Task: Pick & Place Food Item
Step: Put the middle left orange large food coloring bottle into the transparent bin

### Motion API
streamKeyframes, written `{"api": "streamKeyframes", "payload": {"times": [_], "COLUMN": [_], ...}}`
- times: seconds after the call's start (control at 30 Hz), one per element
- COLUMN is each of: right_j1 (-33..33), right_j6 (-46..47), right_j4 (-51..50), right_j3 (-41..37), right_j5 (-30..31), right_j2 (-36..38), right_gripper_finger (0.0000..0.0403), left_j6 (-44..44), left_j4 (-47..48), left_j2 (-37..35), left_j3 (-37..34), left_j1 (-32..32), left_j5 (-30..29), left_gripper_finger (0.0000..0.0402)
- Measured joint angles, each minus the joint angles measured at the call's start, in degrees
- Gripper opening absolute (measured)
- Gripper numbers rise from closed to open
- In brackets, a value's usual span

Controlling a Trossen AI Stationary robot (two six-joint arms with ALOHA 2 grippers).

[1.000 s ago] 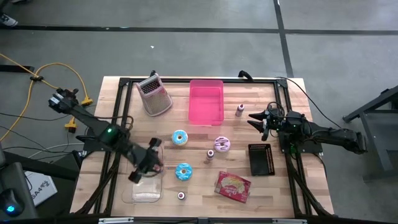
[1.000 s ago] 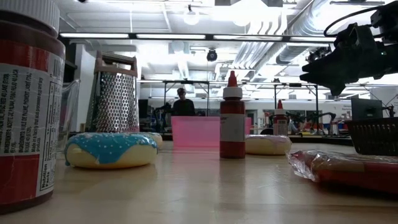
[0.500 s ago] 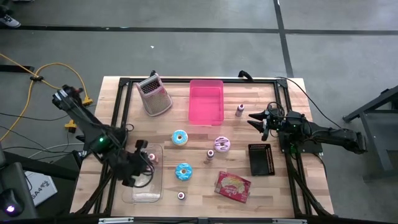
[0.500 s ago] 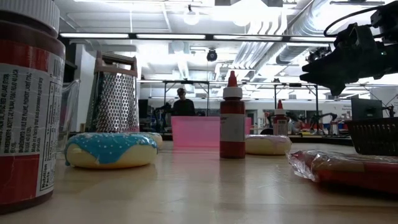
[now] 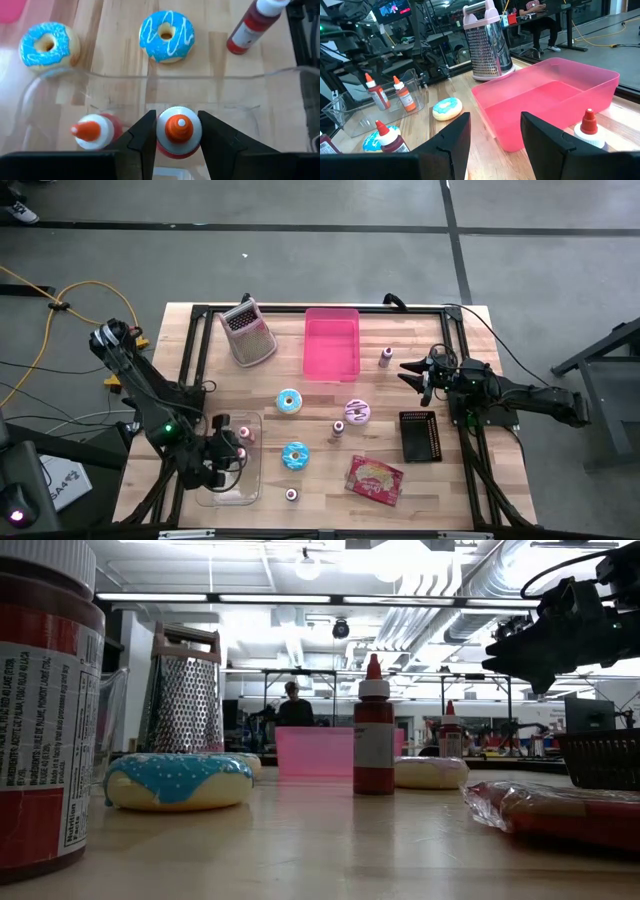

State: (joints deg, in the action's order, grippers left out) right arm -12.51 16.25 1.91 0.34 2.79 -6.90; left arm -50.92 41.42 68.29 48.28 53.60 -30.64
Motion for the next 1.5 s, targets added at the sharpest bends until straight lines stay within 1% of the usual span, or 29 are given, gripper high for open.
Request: {"api": "streamKeyframes", "payload": {"times": [0.13, 0.23, 0.4, 0.6, 0.73, 1.03, 1.5], "right_j1": [0.0, 0.0, 0.0, 0.0, 0.0, 0.0, 0.0], "right_j6": [0.0, 0.0, 0.0, 0.0, 0.0, 0.0, 0.0], "right_j4": [0.0, 0.0, 0.0, 0.0, 0.0, 0.0, 0.0], "right_j3": [0.0, 0.0, 0.0, 0.0, 0.0, 0.0, 0.0], "right_j5": [0.0, 0.0, 0.0, 0.0, 0.0, 0.0, 0.0], "right_j2": [0.0, 0.0, 0.0, 0.0, 0.0, 0.0, 0.0], "right_gripper_finger": [0.016, 0.016, 0.016, 0.016, 0.016, 0.016, 0.016], "left_j6": [-0.2, -0.2, -0.2, -0.2, -0.2, -0.4, -0.2], "left_j4": [-2.1, -3.8, -4.4, -5.4, -5.8, -5.9, -5.8], "left_j2": [2.7, 4.4, 5.7, 7.6, 7.7, 7.7, 7.2], "left_j3": [-0.7, -0.7, -0.7, -0.7, -0.7, -0.6, -0.7], "left_j1": [0.0, 0.0, -0.7, -2.0, -2.1, -2.1, -2.1], "left_j5": [-0.1, -1.5, -2.7, -2.7, -2.5, -2.5, -2.4], "left_gripper_finger": [0.012, 0.012, 0.012, 0.012, 0.0122, 0.0142, 0.0145]}}
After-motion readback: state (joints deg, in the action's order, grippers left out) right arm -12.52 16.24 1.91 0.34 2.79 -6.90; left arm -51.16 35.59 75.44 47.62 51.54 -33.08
